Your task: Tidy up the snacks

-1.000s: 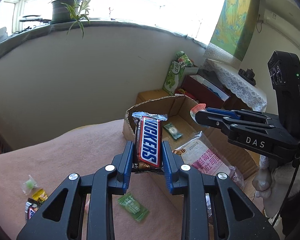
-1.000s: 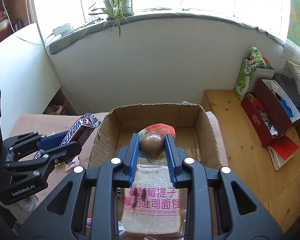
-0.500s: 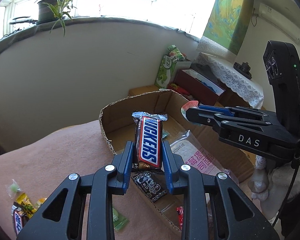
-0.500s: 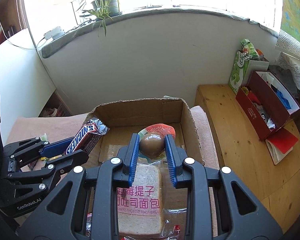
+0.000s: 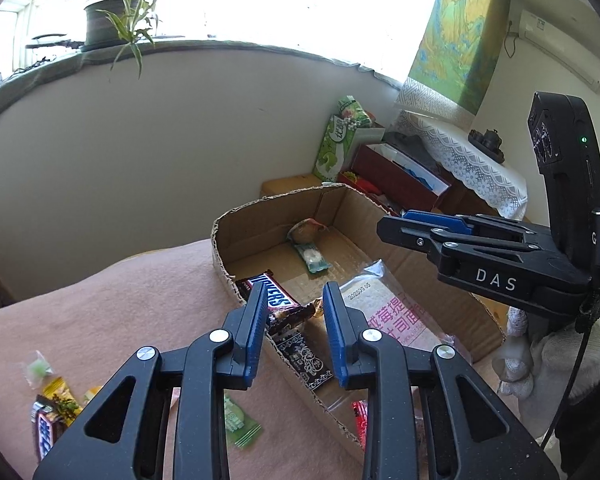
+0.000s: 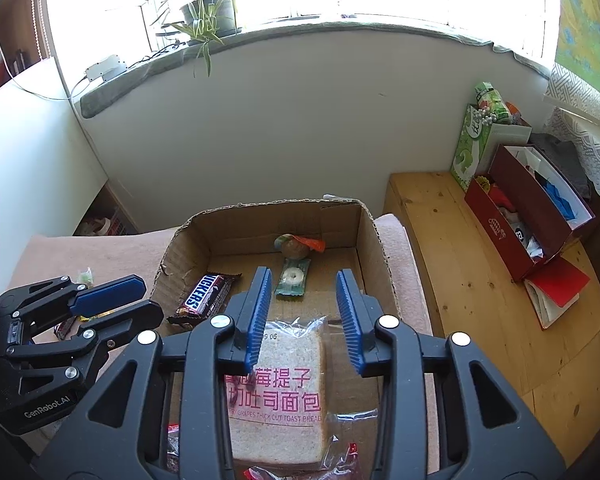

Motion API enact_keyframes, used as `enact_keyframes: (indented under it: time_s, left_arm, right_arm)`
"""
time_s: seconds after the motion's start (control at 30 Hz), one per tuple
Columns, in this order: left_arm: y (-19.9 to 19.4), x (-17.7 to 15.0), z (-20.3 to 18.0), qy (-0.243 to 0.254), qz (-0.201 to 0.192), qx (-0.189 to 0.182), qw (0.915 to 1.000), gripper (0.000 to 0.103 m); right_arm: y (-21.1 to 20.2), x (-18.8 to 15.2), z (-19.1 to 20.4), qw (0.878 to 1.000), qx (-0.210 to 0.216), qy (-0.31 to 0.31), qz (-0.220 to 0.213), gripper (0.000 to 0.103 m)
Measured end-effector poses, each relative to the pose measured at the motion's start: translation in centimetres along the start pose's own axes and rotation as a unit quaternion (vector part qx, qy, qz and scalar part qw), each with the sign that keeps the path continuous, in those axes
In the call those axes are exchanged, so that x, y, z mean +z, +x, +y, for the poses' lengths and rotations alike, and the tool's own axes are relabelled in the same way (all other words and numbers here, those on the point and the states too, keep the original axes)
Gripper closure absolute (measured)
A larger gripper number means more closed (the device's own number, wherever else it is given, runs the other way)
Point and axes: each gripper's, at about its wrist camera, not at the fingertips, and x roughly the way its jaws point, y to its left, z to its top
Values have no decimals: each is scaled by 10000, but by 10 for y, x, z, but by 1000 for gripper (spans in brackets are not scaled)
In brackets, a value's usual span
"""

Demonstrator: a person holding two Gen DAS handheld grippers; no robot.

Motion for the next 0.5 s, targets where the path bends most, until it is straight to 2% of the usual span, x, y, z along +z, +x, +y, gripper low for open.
enact_keyframes:
  time_s: [0.13, 0.27, 0.5]
  left_arm:
    - [-11, 1, 7, -91, -95, 55, 9999, 76]
    - [-28, -1, 16, -135, -215, 172, 9995, 76]
    - [-61, -10, 49, -362, -404, 462, 9975, 76]
  right_arm:
    - [-7, -2, 5, 10000, 12, -17, -35, 65]
    - [-14, -4, 15, 9999, 39, -99, -72, 54]
    - [-27, -8, 47, 9993, 245, -258, -129, 53]
